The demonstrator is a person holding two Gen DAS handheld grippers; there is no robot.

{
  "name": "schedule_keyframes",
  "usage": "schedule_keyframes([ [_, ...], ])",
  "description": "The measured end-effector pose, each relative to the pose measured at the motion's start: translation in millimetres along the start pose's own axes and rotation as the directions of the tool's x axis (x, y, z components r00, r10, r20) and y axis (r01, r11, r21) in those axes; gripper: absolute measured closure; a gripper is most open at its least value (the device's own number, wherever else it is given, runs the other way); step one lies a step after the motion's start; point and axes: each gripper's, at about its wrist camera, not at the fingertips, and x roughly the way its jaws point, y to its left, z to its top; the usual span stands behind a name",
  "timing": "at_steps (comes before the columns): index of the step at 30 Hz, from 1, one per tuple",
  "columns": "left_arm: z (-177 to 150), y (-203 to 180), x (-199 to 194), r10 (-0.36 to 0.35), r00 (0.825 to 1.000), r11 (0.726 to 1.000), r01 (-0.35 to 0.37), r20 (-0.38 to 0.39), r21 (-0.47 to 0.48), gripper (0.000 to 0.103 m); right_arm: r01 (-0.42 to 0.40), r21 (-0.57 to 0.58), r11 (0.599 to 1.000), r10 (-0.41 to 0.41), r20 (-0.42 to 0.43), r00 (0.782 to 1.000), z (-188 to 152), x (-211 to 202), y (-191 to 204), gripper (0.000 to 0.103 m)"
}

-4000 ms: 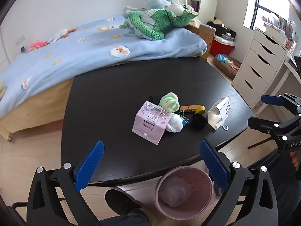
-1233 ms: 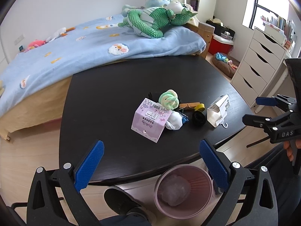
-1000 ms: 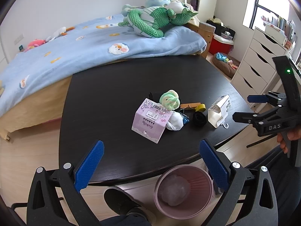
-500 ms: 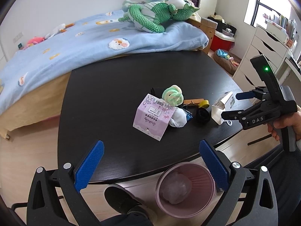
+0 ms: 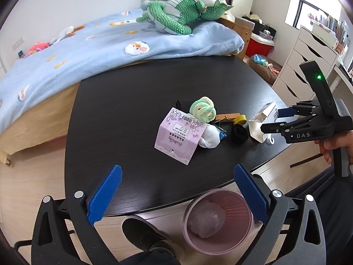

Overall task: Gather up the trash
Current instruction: 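Grasp the white COTTON SOCKS box with the right tool, then carry the socks box to the wastebasket and release it while the left tool grasps the lilac box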

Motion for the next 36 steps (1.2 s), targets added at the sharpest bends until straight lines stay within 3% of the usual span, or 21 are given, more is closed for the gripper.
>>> schedule_keyframes([
  [11, 16.7, 7.4, 21.6, -0.003, 0.999, 0.997, 0.007, -0.044, 0.080, 0.006, -0.028, 0.026, 0.999, 0.027, 0.039, 0.999, -4.3, -26.0, 8.0, 0.038],
  [20, 30.2, 8.0, 60.7, -0.106, 0.984, 0.966, 0.136, -0.143, 0.221, 0.006, -0.043, 0.027, 0.999, 0.041, 0.071, 0.997, -3.2, -42.9, 10.1, 0.038],
  [28, 34.0, 15.3, 88.0, -0.161, 0.967, 0.950, 0.206, -0.196, 0.236, 0.006, -0.041, 0.036, 0.999, 0.039, 0.063, 0.997, -6.2, -40.4, 6.1, 0.038],
  [36, 36.4, 21.7, 100.2, -0.184, 0.961, 0.950, 0.227, -0.204, 0.212, 0.007, -0.039, 0.040, 0.998, 0.037, 0.054, 0.998, -7.6, -37.2, 2.5, 0.038],
])
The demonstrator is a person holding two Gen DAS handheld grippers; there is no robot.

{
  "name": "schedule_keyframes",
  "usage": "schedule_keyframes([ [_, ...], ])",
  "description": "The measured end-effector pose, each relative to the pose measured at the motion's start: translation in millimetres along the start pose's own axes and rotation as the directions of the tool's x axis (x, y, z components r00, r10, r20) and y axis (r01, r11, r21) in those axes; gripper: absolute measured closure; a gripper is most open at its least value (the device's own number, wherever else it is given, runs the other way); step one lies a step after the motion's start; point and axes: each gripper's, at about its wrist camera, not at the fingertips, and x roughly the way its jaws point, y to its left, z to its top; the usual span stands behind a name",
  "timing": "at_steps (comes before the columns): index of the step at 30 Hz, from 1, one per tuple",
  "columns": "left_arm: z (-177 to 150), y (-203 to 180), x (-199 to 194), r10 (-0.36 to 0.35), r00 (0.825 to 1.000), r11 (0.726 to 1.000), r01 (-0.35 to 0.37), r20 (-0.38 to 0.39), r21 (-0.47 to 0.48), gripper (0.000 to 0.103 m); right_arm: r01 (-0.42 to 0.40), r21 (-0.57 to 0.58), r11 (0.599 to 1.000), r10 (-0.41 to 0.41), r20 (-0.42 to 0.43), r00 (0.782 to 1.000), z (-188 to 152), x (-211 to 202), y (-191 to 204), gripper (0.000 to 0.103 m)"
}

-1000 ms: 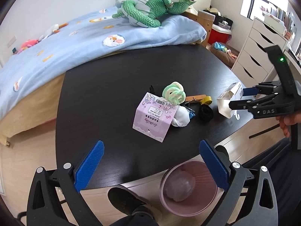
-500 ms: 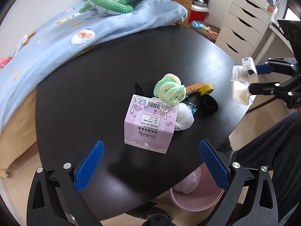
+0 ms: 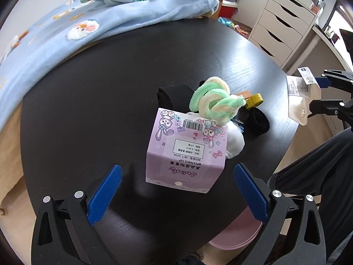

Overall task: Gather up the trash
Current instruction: 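Carry the socks box to the wastebasket and release it while the left tool grasps the lilac box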

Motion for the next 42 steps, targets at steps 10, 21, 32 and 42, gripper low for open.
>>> schedule_keyframes([
  [10, -0.9, 2.5, -4.5, -0.013, 1.000, 1.000, 0.013, 0.015, -0.023, 0.037, -0.005, -0.002, 1.000, 0.005, -0.001, 1.000, -0.2, 3.3, 2.8, 0.038],
  [21, -12.2, -5.4, -34.0, 0.038, 0.998, 0.997, -0.034, 0.051, -0.071, 0.037, -0.005, 0.002, 1.000, 0.005, 0.028, 1.000, -1.3, -5.4, 7.9, 0.038],
  [32, -30.7, -33.8, -87.5, 0.086, 0.987, 0.985, -0.064, 0.135, -0.158, 0.037, -0.001, -0.020, 1.000, 0.003, 0.102, 0.995, -18.6, -45.1, 28.8, 0.038],
  [42, -54.9, -67.4, -110.9, 0.104, 0.977, 0.978, -0.068, 0.184, -0.195, 0.037, -0.009, -0.051, 0.999, 0.015, 0.125, 0.992, -52.3, -67.1, 56.6, 0.038],
])
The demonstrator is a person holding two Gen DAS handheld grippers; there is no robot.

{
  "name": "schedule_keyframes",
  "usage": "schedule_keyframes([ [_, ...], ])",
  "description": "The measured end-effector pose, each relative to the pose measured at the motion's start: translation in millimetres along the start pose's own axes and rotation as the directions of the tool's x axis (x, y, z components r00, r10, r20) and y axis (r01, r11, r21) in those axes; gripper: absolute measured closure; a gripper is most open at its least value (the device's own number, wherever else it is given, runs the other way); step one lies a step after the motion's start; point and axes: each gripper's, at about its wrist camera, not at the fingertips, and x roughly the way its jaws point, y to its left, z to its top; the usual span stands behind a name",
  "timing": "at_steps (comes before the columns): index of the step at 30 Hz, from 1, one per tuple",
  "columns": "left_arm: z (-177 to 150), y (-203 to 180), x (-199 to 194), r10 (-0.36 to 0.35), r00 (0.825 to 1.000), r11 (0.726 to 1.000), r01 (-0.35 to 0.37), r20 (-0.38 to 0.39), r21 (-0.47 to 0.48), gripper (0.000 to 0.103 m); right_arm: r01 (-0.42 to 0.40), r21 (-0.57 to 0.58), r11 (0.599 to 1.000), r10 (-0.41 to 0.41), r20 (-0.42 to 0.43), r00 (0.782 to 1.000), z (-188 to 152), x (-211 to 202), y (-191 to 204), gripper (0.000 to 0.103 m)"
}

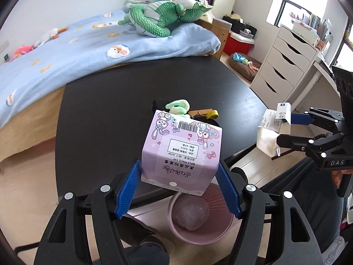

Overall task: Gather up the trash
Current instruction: 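Carry the socks box to the wastebasket and release it while the left tool grasps the lilac box, then lower the lilac paper box into the wastebasket and open the left tool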

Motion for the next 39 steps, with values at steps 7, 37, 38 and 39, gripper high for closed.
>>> schedule_keyframes([
  [7, -24.4, -11.3, -8.3, 0.002, 1.000, 1.000, -0.002, 0.005, -0.026, 0.037, -0.021, -0.022, 1.000, 0.020, -0.023, 1.000, -25.6, -1.2, 22.5, 0.038],
  [37, -55.8, -16.6, -18.2, -0.009, 1.000, 0.999, 0.009, 0.000, -0.035, 0.036, -0.026, 0.012, 1.000, 0.027, -0.079, 0.996, -55.8, 20.0, 32.2, 0.010],
  [38, -55.9, -18.9, -17.4, -0.012, 1.000, 0.999, 0.012, -0.003, -0.030, 0.036, -0.021, 0.014, 1.000, 0.022, -0.077, 0.997, -55.4, 18.6, 30.6, 0.010],
  [39, -55.3, -19.9, -16.6, -0.014, 1.000, 1.000, 0.014, -0.004, -0.027, 0.036, -0.014, 0.017, 1.000, 0.015, -0.073, 0.997, -55.4, 16.4, 29.1, 0.010],
])
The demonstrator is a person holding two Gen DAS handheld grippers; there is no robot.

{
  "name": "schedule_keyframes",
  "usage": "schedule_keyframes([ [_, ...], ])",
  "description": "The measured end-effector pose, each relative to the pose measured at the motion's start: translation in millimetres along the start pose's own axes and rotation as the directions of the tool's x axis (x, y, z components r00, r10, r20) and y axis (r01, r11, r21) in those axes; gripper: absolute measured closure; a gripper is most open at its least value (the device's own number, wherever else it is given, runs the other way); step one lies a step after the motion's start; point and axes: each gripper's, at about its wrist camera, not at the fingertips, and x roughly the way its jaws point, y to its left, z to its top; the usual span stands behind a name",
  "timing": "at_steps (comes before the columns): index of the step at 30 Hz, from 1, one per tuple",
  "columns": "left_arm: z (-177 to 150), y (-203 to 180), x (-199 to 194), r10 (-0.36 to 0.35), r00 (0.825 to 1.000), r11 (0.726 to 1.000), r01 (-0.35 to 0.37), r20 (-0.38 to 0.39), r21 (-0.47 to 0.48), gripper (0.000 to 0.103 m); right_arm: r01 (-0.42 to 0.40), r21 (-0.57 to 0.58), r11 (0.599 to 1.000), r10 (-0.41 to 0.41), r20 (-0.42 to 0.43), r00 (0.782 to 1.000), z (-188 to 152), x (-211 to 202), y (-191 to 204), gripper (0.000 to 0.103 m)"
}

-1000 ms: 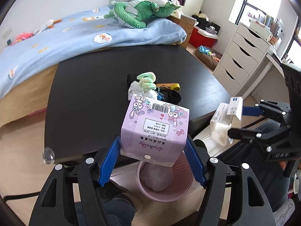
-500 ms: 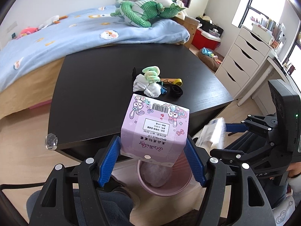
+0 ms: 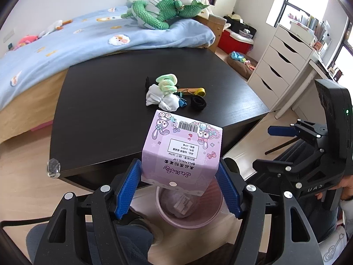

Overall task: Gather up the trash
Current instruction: 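Lower the lilac paper box into the wastebasket and open the left tool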

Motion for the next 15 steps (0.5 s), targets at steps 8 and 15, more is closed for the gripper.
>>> schedule_keyframes([
  [8, -2.3, -18.5, 7.9, -0.023, 0.999, 0.999, 0.024, -0.024, 0.039, 0.036, 0.055, 0.042, 0.998, -0.057, 0.031, 0.998, 1.4, -18.1, -16.9, 0.009],
  [15, -2.8, -36.2, 17.3, -0.042, 0.998, 0.996, 0.046, -0.045, 0.078, 0.036, 0.086, 0.085, 0.993, -0.091, 0.056, 0.994, -0.3, -28.7, -30.5, 0.008],
])
